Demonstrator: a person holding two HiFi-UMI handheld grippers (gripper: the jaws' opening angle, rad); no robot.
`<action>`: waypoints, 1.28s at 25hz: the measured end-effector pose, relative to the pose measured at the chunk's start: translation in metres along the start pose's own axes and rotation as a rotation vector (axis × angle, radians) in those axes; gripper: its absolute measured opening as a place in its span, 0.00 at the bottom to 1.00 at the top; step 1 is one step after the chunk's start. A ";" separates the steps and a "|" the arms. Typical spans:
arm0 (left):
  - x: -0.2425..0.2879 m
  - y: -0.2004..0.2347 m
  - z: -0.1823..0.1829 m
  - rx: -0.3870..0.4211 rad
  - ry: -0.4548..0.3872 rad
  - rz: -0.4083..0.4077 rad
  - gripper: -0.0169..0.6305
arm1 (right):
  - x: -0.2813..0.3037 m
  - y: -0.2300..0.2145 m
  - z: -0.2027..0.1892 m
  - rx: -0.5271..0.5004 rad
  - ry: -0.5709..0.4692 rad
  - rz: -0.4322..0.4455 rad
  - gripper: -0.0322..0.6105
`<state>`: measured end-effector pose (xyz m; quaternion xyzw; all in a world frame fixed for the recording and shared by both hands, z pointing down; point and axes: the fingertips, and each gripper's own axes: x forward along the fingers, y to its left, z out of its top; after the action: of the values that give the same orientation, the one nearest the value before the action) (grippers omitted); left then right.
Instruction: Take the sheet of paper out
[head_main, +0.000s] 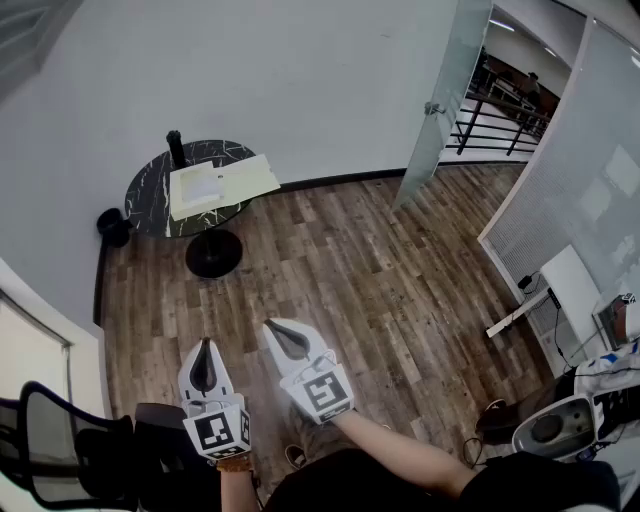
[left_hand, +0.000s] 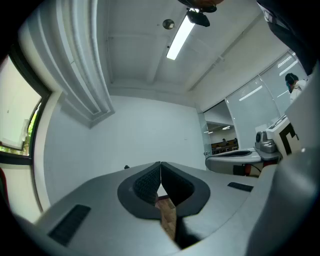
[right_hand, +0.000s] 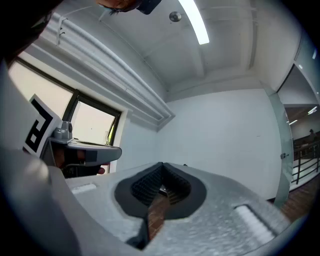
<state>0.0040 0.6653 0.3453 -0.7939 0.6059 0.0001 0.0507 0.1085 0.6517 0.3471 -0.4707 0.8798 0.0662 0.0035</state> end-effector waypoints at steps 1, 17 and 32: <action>0.010 -0.002 -0.001 0.001 0.003 -0.005 0.04 | 0.007 -0.006 -0.004 0.021 0.011 0.004 0.05; 0.194 0.010 -0.013 0.037 0.043 0.012 0.04 | 0.152 -0.118 -0.033 0.041 0.038 0.068 0.05; 0.341 0.005 -0.018 0.036 0.030 0.017 0.04 | 0.247 -0.217 -0.040 0.012 0.024 0.117 0.05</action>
<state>0.0887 0.3345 0.3415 -0.7877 0.6131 -0.0223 0.0561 0.1532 0.3232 0.3456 -0.4193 0.9061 0.0554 -0.0084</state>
